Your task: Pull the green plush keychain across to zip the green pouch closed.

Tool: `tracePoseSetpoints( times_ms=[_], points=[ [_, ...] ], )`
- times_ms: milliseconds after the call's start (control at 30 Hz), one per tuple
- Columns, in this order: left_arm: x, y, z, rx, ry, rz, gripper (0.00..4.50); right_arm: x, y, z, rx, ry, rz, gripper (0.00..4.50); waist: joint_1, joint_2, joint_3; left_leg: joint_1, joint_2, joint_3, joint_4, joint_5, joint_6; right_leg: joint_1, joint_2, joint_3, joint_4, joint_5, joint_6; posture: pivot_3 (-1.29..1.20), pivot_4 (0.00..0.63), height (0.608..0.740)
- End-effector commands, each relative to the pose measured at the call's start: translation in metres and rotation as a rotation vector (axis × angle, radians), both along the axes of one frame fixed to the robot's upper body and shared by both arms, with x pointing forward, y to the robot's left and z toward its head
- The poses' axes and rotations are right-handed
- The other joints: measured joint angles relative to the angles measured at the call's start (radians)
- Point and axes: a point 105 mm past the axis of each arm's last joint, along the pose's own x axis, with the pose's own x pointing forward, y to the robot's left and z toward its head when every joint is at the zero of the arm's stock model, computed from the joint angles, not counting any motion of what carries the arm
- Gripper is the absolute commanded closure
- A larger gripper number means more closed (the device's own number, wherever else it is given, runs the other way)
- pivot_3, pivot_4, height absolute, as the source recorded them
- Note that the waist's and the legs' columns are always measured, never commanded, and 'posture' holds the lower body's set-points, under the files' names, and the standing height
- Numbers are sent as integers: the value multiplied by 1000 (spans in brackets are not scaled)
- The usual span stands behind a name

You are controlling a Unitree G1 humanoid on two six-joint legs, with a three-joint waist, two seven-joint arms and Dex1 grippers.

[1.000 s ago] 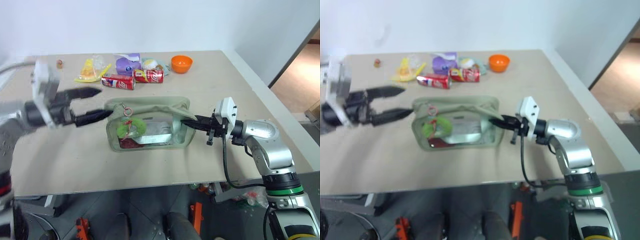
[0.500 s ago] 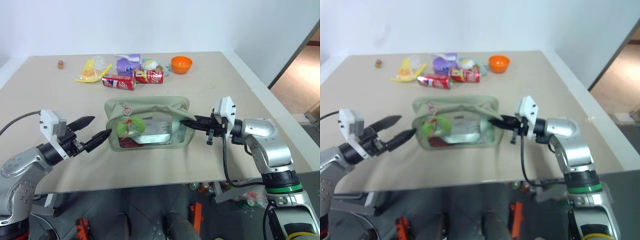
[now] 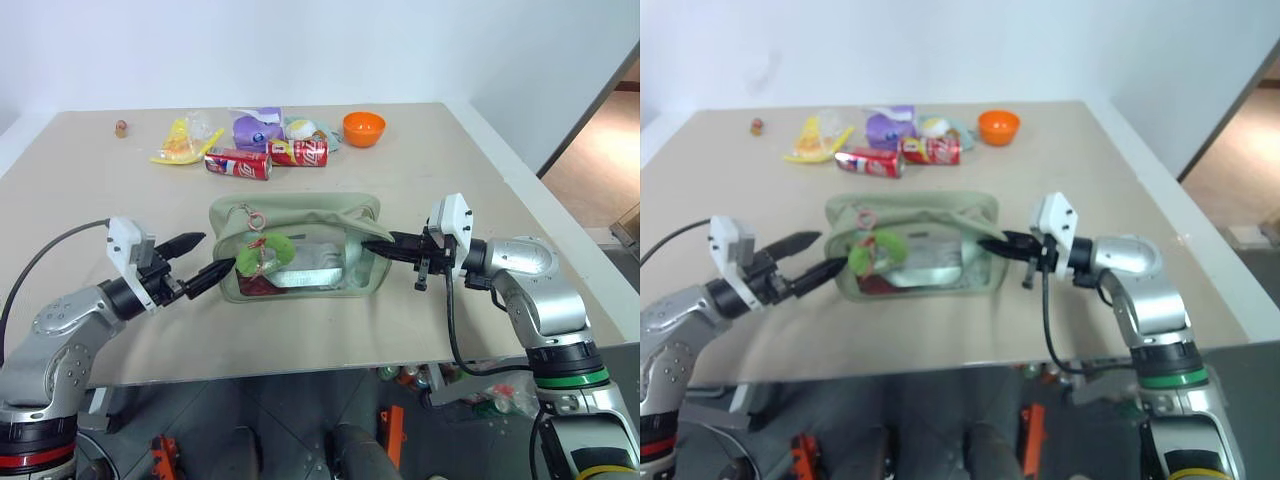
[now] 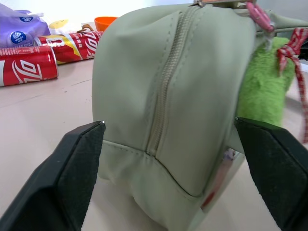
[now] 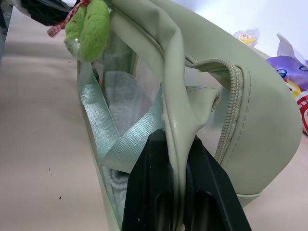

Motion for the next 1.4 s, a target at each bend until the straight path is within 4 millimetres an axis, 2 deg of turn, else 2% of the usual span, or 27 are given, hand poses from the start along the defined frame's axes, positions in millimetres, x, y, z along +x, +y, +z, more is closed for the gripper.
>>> tracePoseSetpoints(
  times_ms=[33, 233, 300, 333, 367, 500, 600, 667, 733, 800, 867, 900, 967, 1033, 1100, 1167, 1233, 1400],
  points=[
    [0, -7, 14, 27, -78, -32, 1434, -3, -2, 11, -1, -45, -3, 4500, 0, 0, 0, 0, 0, 0, 0, 0, 0, 0, 0, 0, 0, 0, 0, 0, 150, 740],
    [-2, -9, 14, 62, -104, -39, 3621, -3, -3, 10, -3, -44, -3, 4500, 0, 0, 0, 0, 0, 0, 0, 0, 0, 0, 0, 0, 0, 0, 0, 0, 150, 740],
    [-1, -9, 13, 64, -101, -39, 4283, -3, -3, 9, 7, -11, 2, 4500, 0, 0, 0, 0, 0, 0, 0, 0, 0, 0, 0, 0, 0, 0, 0, 0, 150, 740],
    [-1, -9, 13, 63, -99, -39, 4460, -3, -3, 9, 19, 8, 7, 4500, 0, 0, 0, 0, 0, 0, 0, 0, 0, 0, 0, 0, 0, 0, 0, 0, 150, 740],
    [-1, -9, 12, 63, -97, -39, 4460, -3, -2, 9, 26, 20, 10, 4500, 0, 0, 0, 0, 0, 0, 0, 0, 0, 0, 0, 0, 0, 0, 0, 0, 150, 740],
    [-1, -10, 9, 68, -85, -41, 4500, -1, -11, 13, 6, 30, -6, 3123, 0, 0, 0, 0, 0, 0, 0, 0, 0, 0, 0, 0, 0, 0, 0, 0, 150, 740],
    [-1, -11, 7, 73, -77, -45, 4500, 7, -29, 30, -7, -24, -73, 2084, 0, 0, 0, 0, 0, 0, 0, 0, 0, 0, 0, 0, 0, 0, 0, 0, 150, 740],
    [-1, -12, 6, 77, -74, -51, 4500, 10, -35, 50, 8, -86, -108, 1410, 0, 0, 0, 0, 0, 0, 0, 0, 0, 0, -1, 0, 0, 0, 0, 0, 150, 740],
    [0, -13, 6, 80, -73, -56, 4500, 3, -27, 73, 35, -143, -90, 747, 0, 0, 0, 0, 0, 0, 0, 0, 0, 0, 0, 0, 0, 0, 0, 0, 150, 740],
    [0, -14, 7, 80, -73, -58, 4500, -9, -5, 95, 98, -174, -38, 46, -1, 0, 0, 0, 0, 0, -1, 0, 0, -1, 0, 0, 0, 0, 0, 0, 150, 740],
    [1, -15, 7, 83, -75, -59, 4500, -24, 26, 106, 177, -153, 34, 14, -1, 0, 0, 0, 0, 0, -1, 0, 0, -1, 0, 0, 0, -1, -1, 0, 150, 740],
    [1, -16, 7, 83, -76, -59, 4500, -31, 40, 105, 211, -123, 66, 14, -1, 0, 0, 0, 1, 0, -2, 0, 0, -1, 1, 0, 0, -1, -1, 0, 150, 740],
    [1, -19, 8, 80, -80, -62, 4500, -43, 67, 90, 256, -32, 122, 14, 1, 0, 0, 0, 1, -2, -2, 0, 0, -1, 1, -1, 0, -1, -2, 0, 150, 740],
    [0, -22, 9, 73, -84, -71, 4500, -49, 81, 70, 250, 29, 130, 14, 7, -1, -1, -1, 1, -3, -2, 0, 0, 0, 1, -3, 0, -2, -2, 0, 150, 740],
    [0, -25, 11, 74, -91, -76, 4500, -42, 87, 45, 228, 87, 84, 14, 12, -1, -1, -4, -1, -3, -1, 0, -1, -1, -1, -2, 0, -3, -1, 0, 150, 740],
    [0, -26, 12, 74, -94, -78, 4500, -36, 88, 30, 219, 110, 57, 14, 13, -1, -1, -4, -3, -2, 0, 0, -1, -1, -4, -1, -1, -3, 0, 0, 150, 740],
    [-1, -26, 13, 76, -98, -78, 4500, -29, 88, 20, 207, 116, 23, 14, 11, -1, -1, -4, -4, 1, 0, 0, -1, -1, -5, 0, -2, -4, 0, 0, 150, 740],
    [-2, -27, 11, 74, -95, -72, 4500, -20, 93, 12, 214, 131, 0, 14, 6, -1, -1, -3, -3, 0, 0, 0, 0, -1, -4, 0, -2, -3, -1, 0, 150, 740]
  ],
)
